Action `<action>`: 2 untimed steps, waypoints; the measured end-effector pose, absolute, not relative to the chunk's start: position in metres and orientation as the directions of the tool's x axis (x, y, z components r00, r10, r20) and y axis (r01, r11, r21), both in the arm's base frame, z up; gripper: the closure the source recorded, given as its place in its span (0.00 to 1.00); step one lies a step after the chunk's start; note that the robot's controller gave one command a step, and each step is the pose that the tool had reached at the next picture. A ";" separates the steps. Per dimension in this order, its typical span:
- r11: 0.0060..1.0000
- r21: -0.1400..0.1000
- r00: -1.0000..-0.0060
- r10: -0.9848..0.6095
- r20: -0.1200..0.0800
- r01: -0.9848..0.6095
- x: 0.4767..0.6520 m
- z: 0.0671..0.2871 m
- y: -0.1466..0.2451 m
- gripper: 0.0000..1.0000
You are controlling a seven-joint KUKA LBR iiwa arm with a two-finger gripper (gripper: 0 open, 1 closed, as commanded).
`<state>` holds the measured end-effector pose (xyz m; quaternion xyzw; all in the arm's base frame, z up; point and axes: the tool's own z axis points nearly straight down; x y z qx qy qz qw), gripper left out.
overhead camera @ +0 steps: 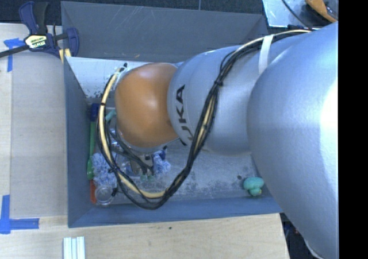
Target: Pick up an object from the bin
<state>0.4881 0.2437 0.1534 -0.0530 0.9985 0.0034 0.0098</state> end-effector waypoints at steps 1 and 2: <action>0.996 0.006 -0.996 -0.084 -0.021 -0.084 0.575 0.073 0.217 0.00; 0.990 0.012 -0.990 -0.141 -0.027 -0.142 0.504 0.111 0.241 0.00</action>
Offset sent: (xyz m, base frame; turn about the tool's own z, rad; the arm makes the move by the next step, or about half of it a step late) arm 0.0173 -0.0045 -0.0446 -0.0308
